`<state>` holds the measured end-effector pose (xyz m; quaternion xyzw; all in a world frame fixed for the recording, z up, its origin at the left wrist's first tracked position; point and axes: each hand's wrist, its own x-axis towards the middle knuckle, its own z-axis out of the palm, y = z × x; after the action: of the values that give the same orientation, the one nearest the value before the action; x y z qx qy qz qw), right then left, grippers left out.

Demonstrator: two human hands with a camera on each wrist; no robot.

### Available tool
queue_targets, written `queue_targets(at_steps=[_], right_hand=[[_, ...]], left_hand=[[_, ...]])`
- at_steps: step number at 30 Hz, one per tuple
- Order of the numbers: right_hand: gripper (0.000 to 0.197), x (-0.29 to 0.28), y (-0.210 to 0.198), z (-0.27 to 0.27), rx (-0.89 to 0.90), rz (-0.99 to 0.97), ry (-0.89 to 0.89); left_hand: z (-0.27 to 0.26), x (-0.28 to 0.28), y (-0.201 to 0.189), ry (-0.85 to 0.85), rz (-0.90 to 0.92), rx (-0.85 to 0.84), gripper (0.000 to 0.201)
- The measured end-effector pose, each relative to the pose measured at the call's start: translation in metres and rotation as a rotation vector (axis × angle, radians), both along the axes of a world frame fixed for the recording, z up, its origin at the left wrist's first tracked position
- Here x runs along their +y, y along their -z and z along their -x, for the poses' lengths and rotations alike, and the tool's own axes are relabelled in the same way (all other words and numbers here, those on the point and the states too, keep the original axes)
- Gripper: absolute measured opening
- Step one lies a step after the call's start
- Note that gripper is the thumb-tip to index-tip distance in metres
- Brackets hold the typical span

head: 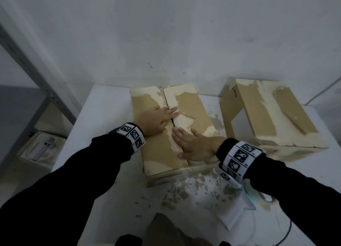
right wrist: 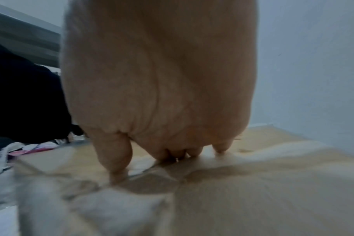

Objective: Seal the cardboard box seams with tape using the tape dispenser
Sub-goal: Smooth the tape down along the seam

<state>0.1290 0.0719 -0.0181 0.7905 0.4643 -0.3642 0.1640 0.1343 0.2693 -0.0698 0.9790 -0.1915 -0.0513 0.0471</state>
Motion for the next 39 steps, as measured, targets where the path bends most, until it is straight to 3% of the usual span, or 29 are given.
queue_targets(at_steps=[6,10,12,17,20,22,25,27,29,33,39], right_hand=[[0.069,-0.031,-0.003,0.026,0.086,-0.052,-0.11],[0.068,-0.038,0.007,0.027,0.028,-0.143,-0.129],[0.067,-0.043,0.012,0.029,-0.001,-0.201,-0.123],[0.062,-0.054,0.025,0.034,-0.141,-0.398,-0.106],[0.057,-0.062,0.034,0.043,-0.186,-0.548,-0.07],[0.058,-0.066,0.043,0.046,-0.24,-0.647,-0.065],[0.055,-0.068,0.051,0.049,-0.295,-0.739,-0.075],[0.048,-0.069,0.056,0.048,-0.313,-0.782,-0.082],[0.047,-0.07,0.059,0.048,-0.315,-0.795,-0.069],[0.052,-0.068,0.059,0.048,-0.291,-0.816,-0.023],[0.054,-0.065,0.058,0.055,-0.282,-0.925,0.068]], left_hand=[[0.002,-0.002,-0.004,-0.039,-0.015,-0.004,0.05],[0.012,-0.01,-0.007,0.044,-0.031,-0.233,0.046],[0.02,-0.017,-0.004,0.039,-0.066,-0.326,0.057],[0.042,-0.032,0.002,-0.035,0.167,-0.387,0.052],[0.043,-0.033,0.002,-0.212,0.328,-0.243,0.037],[0.045,-0.032,-0.002,-0.213,0.333,-0.213,0.039],[0.044,-0.032,-0.005,-0.001,0.203,-0.202,0.053],[0.045,-0.035,-0.004,0.148,0.122,-0.052,0.055],[0.043,-0.033,-0.007,0.157,0.014,0.059,0.053],[0.023,-0.012,-0.01,-0.033,-0.119,0.097,0.052],[-0.029,0.014,-0.02,-0.381,0.126,-0.008,0.055]])
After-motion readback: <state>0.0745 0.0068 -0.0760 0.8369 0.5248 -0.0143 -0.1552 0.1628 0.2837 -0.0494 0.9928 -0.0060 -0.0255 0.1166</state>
